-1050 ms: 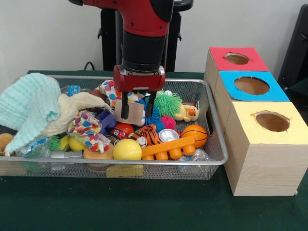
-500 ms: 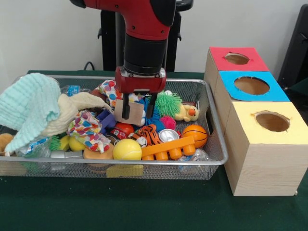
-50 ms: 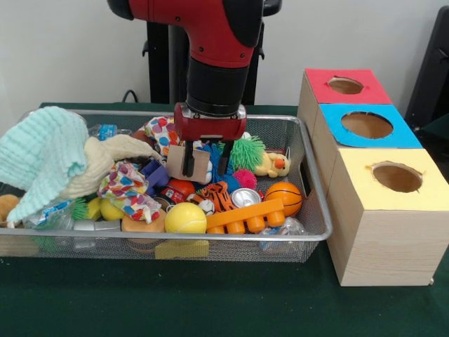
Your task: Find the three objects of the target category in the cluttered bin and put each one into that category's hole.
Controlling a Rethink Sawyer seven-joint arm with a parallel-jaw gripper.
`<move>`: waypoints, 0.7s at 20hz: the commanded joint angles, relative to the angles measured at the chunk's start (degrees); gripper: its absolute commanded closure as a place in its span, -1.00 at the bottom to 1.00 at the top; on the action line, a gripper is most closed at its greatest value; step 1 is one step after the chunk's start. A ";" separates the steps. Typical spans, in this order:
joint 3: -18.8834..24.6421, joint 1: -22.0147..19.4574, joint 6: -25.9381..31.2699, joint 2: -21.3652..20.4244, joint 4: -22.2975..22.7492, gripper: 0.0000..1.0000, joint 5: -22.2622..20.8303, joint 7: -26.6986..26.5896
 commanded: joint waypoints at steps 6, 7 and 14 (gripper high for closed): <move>0.02 1.82 -1.34 4.54 -5.69 -1.00 4.10 12.63; -0.01 1.88 -1.19 4.62 -5.86 -1.00 4.29 12.54; -0.38 2.40 -0.92 4.80 -6.03 -1.00 5.17 12.08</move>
